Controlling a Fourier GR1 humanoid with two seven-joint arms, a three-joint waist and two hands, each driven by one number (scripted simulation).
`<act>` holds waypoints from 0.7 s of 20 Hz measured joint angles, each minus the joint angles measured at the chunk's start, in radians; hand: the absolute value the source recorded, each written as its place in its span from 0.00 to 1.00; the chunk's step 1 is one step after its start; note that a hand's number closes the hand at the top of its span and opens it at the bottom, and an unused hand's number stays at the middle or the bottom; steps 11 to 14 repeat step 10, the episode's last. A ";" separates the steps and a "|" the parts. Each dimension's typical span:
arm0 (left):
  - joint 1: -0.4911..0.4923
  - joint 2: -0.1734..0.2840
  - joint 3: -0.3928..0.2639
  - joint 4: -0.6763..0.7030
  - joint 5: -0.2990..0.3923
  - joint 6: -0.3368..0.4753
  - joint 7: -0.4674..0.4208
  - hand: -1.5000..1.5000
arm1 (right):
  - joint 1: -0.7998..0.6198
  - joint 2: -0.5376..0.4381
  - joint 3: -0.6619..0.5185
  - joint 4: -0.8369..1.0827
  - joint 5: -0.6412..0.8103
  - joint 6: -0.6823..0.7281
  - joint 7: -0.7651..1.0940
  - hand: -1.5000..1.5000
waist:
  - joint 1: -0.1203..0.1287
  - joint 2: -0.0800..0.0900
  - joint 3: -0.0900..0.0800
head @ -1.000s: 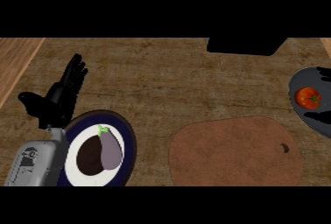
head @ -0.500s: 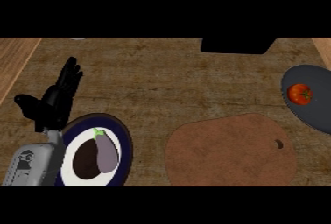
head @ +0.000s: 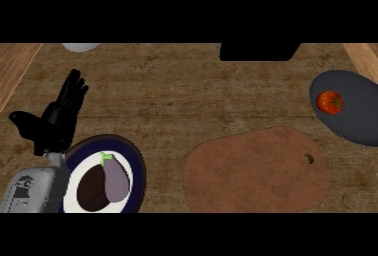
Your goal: Pick the tomato from the cutting board and place it in the pan
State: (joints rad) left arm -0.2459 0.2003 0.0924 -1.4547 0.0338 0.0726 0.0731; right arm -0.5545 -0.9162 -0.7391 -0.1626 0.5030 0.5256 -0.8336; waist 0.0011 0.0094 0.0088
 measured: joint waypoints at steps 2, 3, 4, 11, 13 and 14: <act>0.014 0.003 0.003 -0.007 -0.001 0.001 -0.001 0.50 | 0.026 -0.025 0.000 -0.009 -0.013 0.019 0.003 0.00 | -0.005 -0.004 0.000; 0.017 0.003 0.003 -0.009 0.000 0.001 0.000 0.50 | 0.032 -0.034 -0.001 -0.013 -0.020 0.025 0.006 0.00 | -0.006 -0.004 0.000; 0.024 0.003 0.002 -0.014 0.000 -0.001 -0.001 0.50 | 0.041 -0.041 0.000 -0.019 -0.025 0.030 0.007 0.00 | -0.005 -0.005 0.000; 0.036 -0.005 -0.002 -0.023 -0.006 0.009 0.003 0.50 | 0.106 -0.075 0.023 -0.058 -0.049 0.054 0.009 0.00 | -0.018 -0.009 0.000; 0.036 -0.005 -0.002 -0.023 -0.006 0.009 0.003 0.50 | 0.106 -0.075 0.023 -0.058 -0.049 0.054 0.009 0.00 | -0.018 -0.009 0.000; 0.036 -0.005 -0.002 -0.023 -0.006 0.009 0.003 0.50 | 0.106 -0.075 0.023 -0.058 -0.049 0.054 0.009 0.00 | -0.018 -0.009 0.000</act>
